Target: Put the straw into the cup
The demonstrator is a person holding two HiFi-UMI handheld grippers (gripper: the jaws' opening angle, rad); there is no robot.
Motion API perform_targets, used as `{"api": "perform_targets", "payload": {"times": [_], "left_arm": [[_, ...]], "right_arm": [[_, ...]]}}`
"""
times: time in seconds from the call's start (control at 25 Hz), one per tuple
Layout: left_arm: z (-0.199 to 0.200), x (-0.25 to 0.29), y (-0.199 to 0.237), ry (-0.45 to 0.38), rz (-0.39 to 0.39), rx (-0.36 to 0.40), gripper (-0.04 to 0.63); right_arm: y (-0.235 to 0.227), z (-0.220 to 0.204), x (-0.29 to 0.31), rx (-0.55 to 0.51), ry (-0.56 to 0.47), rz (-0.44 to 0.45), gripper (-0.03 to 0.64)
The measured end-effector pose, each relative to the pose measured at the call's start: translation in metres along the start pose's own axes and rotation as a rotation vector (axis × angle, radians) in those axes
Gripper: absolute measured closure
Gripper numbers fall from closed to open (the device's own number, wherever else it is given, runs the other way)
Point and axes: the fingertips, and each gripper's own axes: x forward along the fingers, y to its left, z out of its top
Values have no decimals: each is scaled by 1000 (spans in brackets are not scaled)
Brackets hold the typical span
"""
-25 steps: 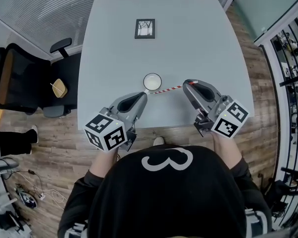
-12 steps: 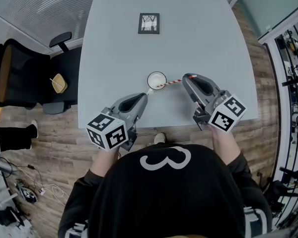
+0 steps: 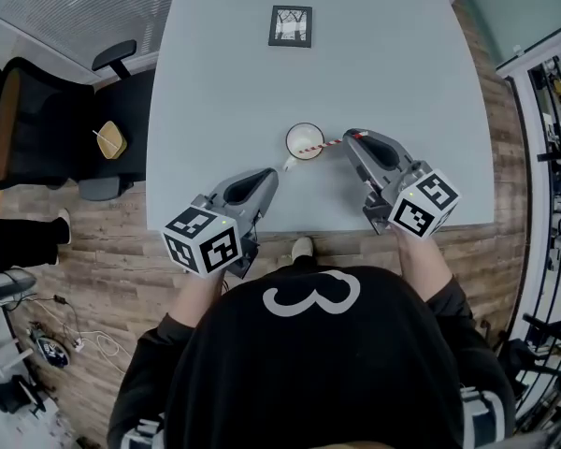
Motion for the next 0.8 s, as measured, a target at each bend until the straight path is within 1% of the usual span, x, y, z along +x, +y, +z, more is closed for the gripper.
{"api": "perform_targets", "payload": {"times": [0.28, 0.48, 0.8], "left_arm": [[-12, 1, 17, 18, 15, -43, 578], [-16, 4, 18, 24, 15, -46, 578], [-20, 2, 25, 37, 38, -46, 578]], "right_arm": [[-7, -19, 13, -5, 30, -17, 586], [-11, -28, 16, 12, 35, -19, 586], [-17, -40, 18, 47, 45, -20, 586]]}}
